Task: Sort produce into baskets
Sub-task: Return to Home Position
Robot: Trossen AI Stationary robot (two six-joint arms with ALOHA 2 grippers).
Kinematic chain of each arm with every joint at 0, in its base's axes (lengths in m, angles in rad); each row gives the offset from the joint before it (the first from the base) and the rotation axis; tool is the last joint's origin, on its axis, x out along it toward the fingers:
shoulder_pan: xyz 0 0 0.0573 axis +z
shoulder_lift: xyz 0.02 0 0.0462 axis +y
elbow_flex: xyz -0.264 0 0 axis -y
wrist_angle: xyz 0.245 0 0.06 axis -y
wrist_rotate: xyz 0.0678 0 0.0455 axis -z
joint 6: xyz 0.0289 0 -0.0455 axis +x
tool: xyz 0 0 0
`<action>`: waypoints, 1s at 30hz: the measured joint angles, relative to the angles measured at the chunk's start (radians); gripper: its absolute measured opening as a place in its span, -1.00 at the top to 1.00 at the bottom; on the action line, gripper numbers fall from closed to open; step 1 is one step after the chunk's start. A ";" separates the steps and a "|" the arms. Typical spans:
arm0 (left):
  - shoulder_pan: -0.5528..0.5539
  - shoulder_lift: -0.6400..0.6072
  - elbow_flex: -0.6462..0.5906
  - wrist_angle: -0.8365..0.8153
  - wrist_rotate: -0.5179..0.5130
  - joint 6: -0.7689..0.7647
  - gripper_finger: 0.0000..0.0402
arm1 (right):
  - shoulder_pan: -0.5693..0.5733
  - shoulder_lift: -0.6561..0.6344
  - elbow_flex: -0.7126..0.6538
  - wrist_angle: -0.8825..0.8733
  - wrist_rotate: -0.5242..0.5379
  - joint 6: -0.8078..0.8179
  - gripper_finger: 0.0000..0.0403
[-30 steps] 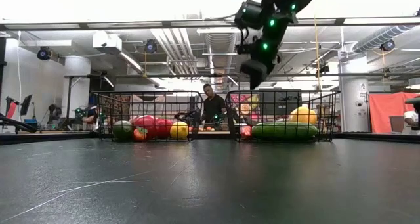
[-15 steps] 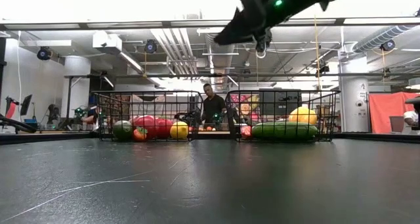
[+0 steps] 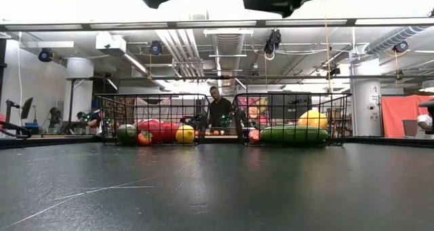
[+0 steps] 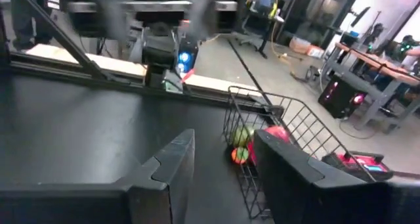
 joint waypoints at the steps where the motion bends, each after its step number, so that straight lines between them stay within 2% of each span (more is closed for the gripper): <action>1: 0.041 -0.035 -0.021 -0.001 0.036 -0.004 -0.23 | -0.002 -0.016 -0.009 -0.001 0.000 0.000 0.26; 6: 0.168 -0.222 -0.144 -0.013 0.120 -0.086 -0.23 | -0.006 -0.082 -0.070 -0.002 0.000 0.005 0.25; 11: 0.171 -0.442 -0.254 -0.050 0.127 -0.104 -0.23 | -0.006 -0.148 -0.146 0.007 0.000 0.016 0.27; 17: 0.171 -0.673 -0.365 -0.075 0.127 -0.117 -0.23 | -0.006 -0.287 -0.248 0.028 -0.001 0.047 0.30; 22: 0.172 -0.811 -0.457 -0.079 0.119 -0.121 -0.23 | -0.006 -0.401 -0.381 0.154 -0.053 0.072 0.31; 30: 0.172 -0.964 -0.565 -0.085 0.093 -0.159 -0.23 | -0.006 -0.560 -0.571 0.316 -0.067 0.127 0.31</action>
